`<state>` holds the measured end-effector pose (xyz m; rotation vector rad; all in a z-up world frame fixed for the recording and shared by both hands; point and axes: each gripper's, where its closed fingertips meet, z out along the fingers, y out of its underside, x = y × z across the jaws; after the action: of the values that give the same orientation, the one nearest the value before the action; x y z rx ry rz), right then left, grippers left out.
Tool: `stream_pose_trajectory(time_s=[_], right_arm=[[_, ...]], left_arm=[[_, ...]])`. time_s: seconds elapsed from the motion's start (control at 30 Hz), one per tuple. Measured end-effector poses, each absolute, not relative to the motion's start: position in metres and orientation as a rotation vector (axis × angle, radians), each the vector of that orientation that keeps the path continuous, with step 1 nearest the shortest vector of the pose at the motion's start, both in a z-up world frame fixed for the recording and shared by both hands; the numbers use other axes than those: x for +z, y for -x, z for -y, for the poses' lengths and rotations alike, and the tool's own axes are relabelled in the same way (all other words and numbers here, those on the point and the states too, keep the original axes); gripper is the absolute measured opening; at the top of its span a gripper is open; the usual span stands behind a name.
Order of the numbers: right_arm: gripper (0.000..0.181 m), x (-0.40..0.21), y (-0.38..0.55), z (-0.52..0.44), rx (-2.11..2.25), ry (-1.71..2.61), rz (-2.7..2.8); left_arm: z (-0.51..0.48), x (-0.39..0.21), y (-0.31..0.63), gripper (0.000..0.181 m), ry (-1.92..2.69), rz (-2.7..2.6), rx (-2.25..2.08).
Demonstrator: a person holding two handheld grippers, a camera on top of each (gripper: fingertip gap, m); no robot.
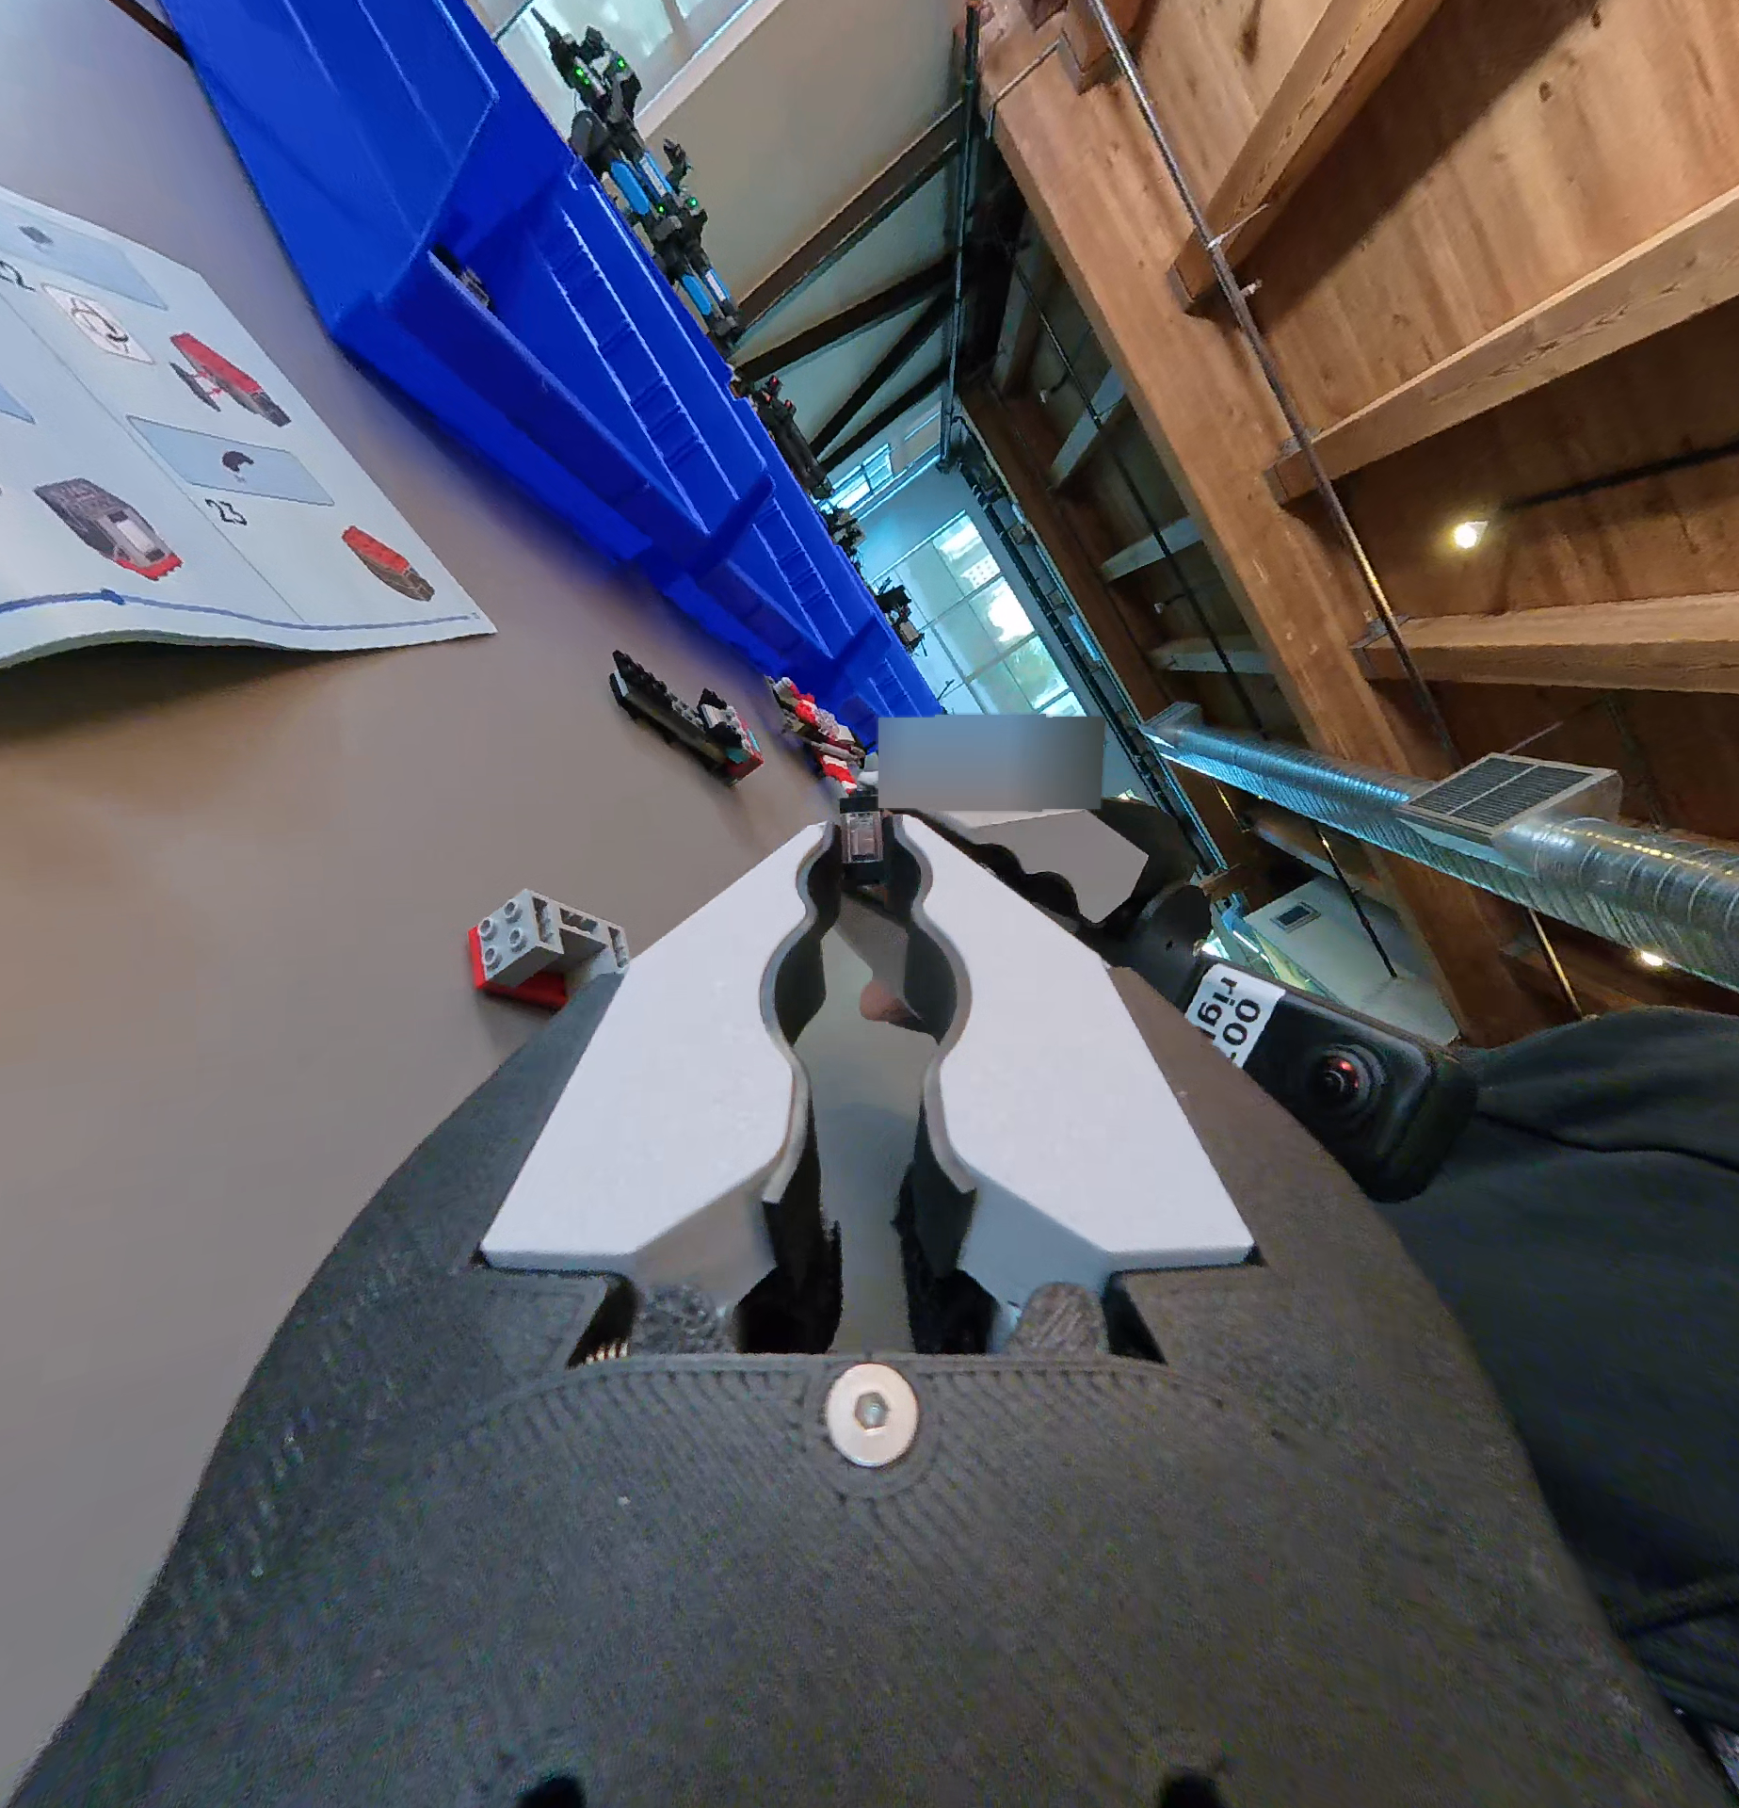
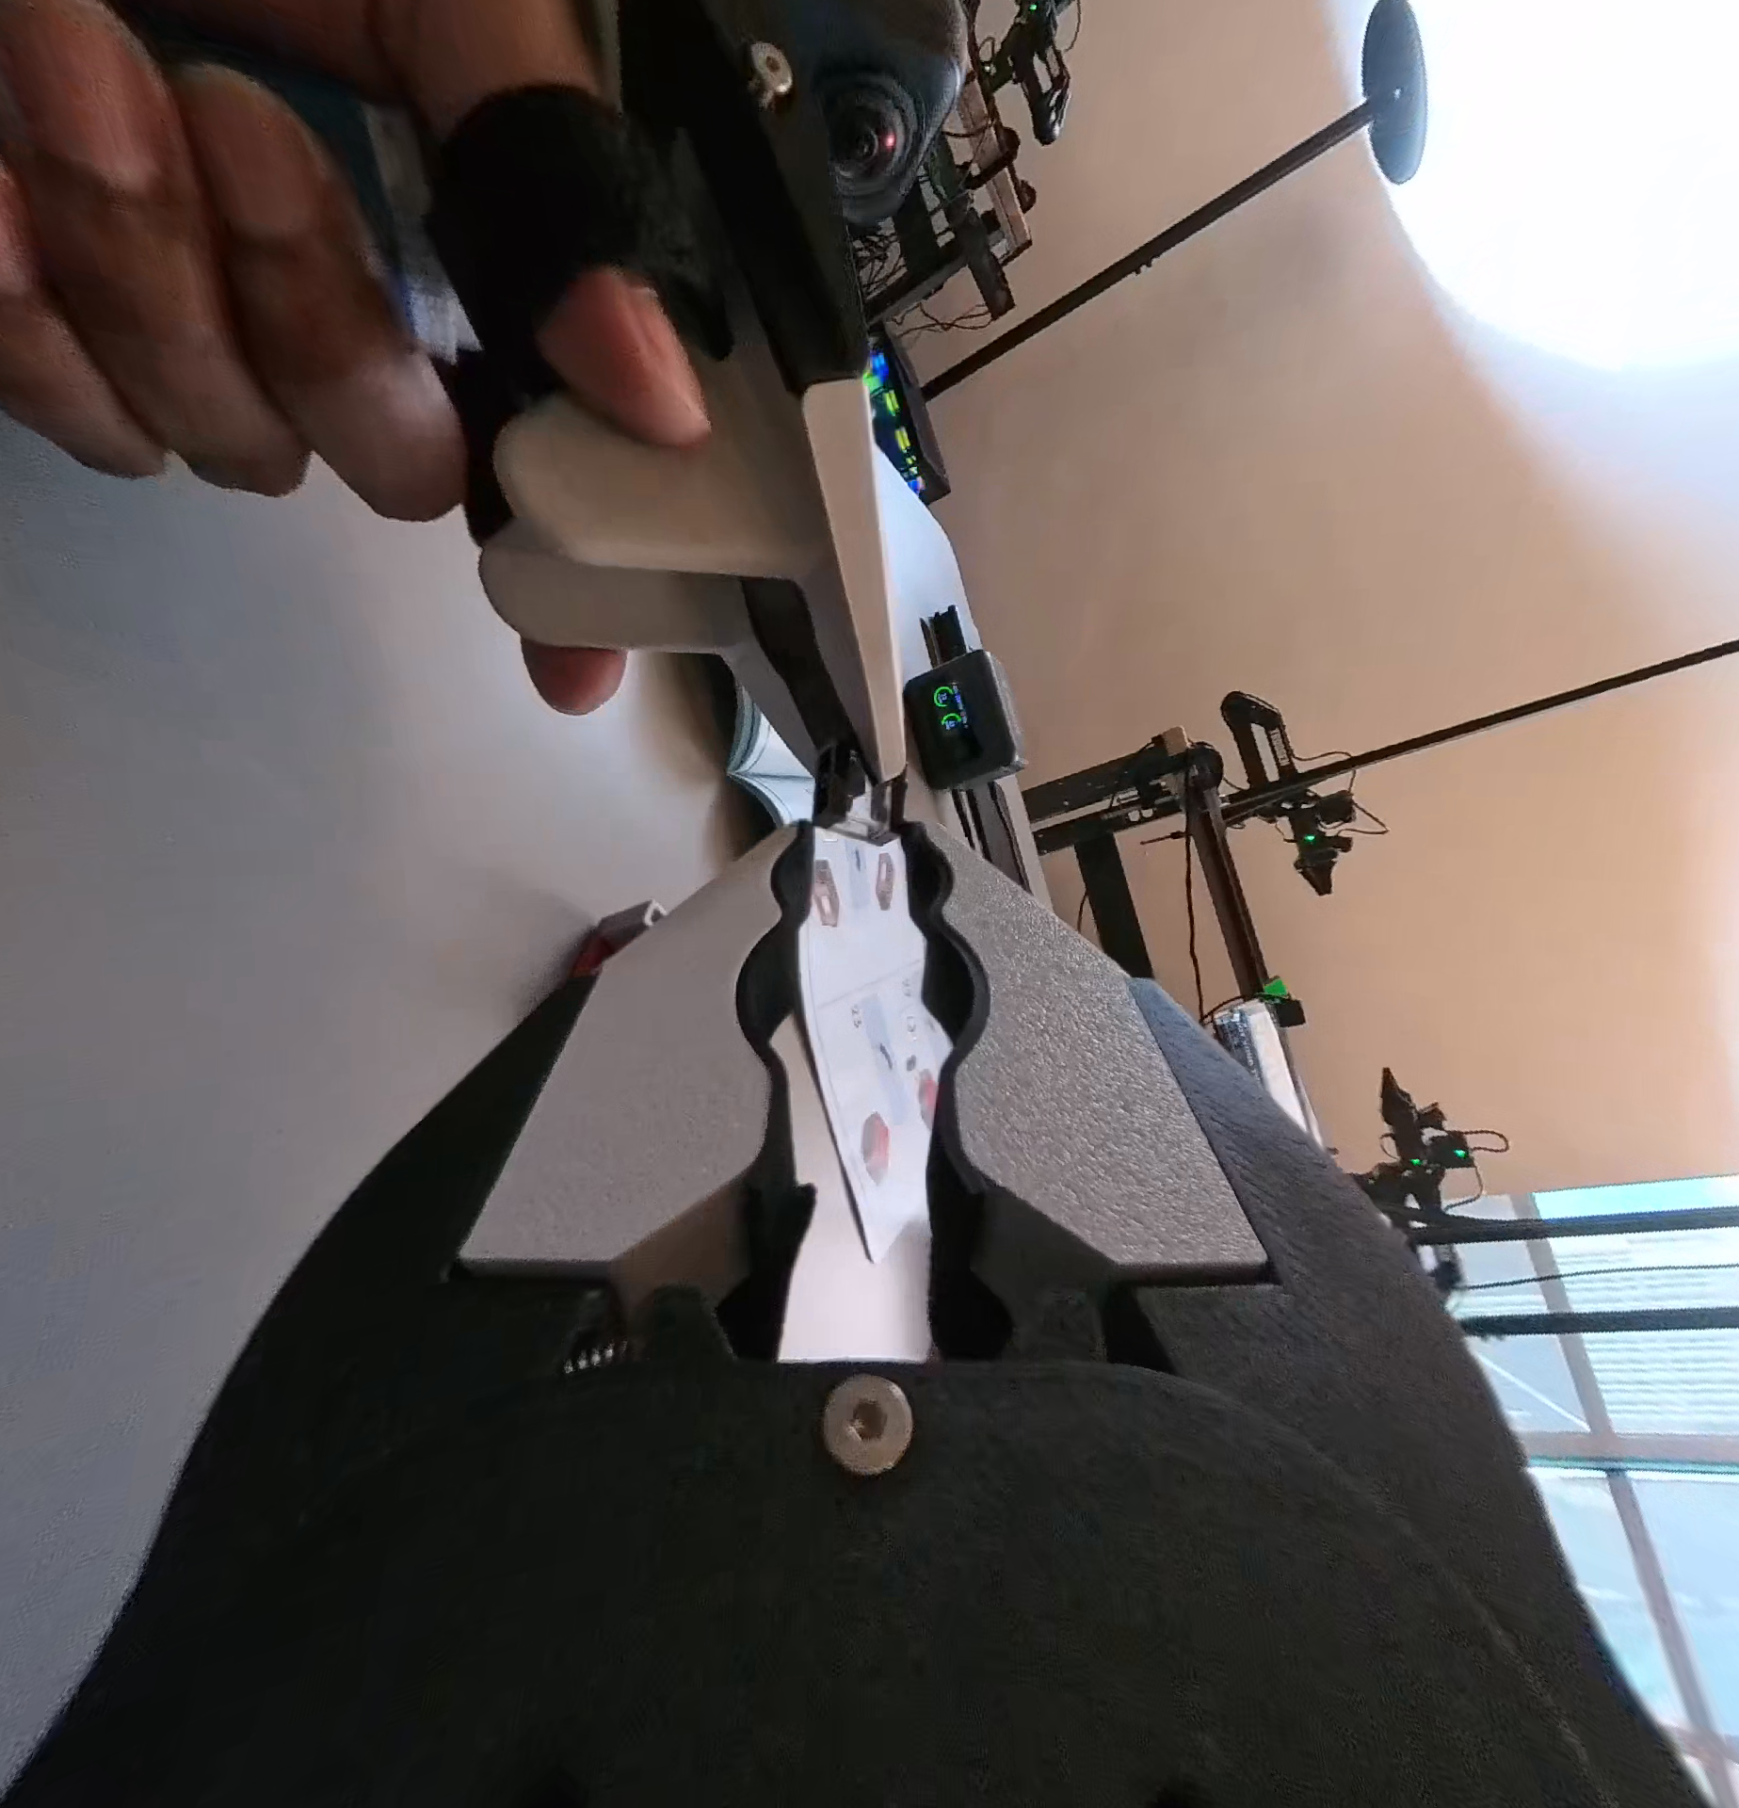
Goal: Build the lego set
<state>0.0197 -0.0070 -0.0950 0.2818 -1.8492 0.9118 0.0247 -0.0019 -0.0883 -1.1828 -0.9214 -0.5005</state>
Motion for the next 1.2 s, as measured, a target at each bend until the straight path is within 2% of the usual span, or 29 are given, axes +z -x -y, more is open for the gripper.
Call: stream_pose_trajectory(time_s=[0.27, 0.47, 0.5, 0.53, 0.7, 0.87, 1.2], right_arm=[[0.019, -0.098, -0.019, 0.010, 0.773, -0.401, 1.721], [0.017, -0.098, -0.017, 0.011, 0.827, -0.357, 1.747], [0.017, -0.097, -0.016, 0.011, 0.849, -0.337, 1.760], [0.009, -0.096, -0.015, 0.010, 0.874, -0.317, 1.771], [0.009, -0.097, -0.013, 0.007, 0.974, -0.227, 1.858], [0.009, -0.105, -0.004, -0.004, 1.078, 0.026, 2.030], [0.008, -0.121, -0.005, -0.032, 1.356, 0.643, 2.285]], left_arm=[[0.000, -0.094, -0.021, 0.008, 1.170, 0.963, -0.515], [0.002, -0.094, -0.018, 0.009, 1.149, 0.975, -0.519], [0.003, -0.093, -0.018, 0.011, 1.147, 0.974, -0.516], [0.003, -0.093, -0.018, 0.013, 1.147, 0.971, -0.512], [0.005, -0.093, -0.017, 0.021, 1.170, 0.959, -0.476], [0.013, -0.102, -0.012, 0.031, 1.301, 0.968, -0.276], [0.002, -0.175, -0.017, 0.062, 1.981, 0.993, 0.213]])
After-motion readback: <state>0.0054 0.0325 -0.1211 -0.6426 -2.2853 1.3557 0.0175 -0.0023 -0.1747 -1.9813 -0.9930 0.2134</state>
